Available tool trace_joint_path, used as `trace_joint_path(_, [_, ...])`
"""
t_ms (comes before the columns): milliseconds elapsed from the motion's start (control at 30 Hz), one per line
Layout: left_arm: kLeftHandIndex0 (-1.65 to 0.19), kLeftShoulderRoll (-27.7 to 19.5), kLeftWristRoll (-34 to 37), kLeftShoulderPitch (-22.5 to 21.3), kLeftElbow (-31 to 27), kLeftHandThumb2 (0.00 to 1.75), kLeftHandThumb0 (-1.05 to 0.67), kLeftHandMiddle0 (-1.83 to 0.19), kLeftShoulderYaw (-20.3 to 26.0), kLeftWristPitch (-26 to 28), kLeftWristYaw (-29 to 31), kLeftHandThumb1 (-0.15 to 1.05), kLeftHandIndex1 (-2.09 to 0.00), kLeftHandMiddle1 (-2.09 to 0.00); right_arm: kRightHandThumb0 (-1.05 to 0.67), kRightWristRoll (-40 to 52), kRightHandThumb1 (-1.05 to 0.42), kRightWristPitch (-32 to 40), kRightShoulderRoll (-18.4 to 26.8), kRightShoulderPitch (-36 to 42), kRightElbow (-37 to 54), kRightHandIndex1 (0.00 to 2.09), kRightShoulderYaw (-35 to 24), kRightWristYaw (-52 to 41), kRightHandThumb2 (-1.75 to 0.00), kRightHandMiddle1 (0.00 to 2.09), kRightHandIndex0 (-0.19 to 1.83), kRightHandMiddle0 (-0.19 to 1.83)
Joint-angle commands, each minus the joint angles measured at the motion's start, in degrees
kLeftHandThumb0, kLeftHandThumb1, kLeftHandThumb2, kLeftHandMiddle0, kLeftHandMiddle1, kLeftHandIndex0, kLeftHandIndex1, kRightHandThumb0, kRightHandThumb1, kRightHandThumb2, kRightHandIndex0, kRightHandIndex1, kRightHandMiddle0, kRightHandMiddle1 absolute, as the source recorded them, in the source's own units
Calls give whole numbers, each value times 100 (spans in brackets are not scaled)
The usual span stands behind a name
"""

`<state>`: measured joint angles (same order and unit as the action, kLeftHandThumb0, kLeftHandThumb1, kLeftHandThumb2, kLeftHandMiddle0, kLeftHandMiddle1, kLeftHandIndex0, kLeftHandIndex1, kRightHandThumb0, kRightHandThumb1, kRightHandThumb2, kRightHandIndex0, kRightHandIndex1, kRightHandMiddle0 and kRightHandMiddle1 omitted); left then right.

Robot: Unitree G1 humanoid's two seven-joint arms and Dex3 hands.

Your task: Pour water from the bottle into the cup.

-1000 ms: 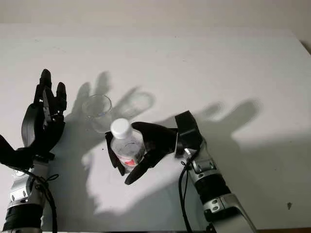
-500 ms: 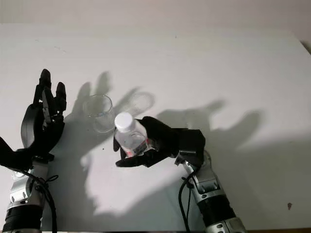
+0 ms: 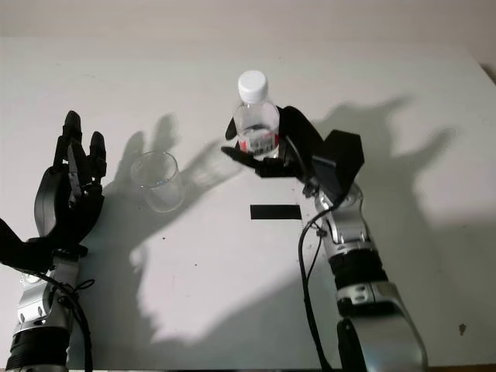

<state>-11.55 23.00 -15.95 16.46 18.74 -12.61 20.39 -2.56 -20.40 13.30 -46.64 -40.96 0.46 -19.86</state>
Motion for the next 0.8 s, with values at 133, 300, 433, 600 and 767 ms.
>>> trace_joint_path(133, [19, 62, 0, 63, -74, 62, -72, 19, -36, 31, -48, 105, 0, 0, -30, -859, -105, -429, 49, -1200, -1323, 209, 440, 653, -41, 209, 145, 132])
trace_joint_path(300, [19, 109, -7, 61, -83, 63, -71, 19, -62, 6, -75, 105, 0, 0, -30, -1363, -105, -591, -97, -1623, -2049, 209, 813, 1041, -33, 209, 117, 99])
trace_joint_path(433, [19, 115, -32, 73, -95, 63, -72, 19, -74, 6, -111, 105, 0, 0, -33, -2242, -105, -827, -23, -1816, -2309, 209, 1423, 1911, -33, 209, 109, 89])
trace_joint_path(600, [19, 121, -42, 65, -72, 63, -72, 19, -76, 1, -147, 105, 0, 0, -36, -3429, -105, -963, 40, -2023, -2499, 209, 2223, 3401, -23, 209, 109, 81])
trace_joint_path(767, [19, 124, -57, 10, 28, 63, -72, 19, -83, -68, -132, 105, 0, 0, -34, -3950, -105, -1051, 97, -2201, -2642, 209, 2640, 4112, -21, 209, 111, 81])
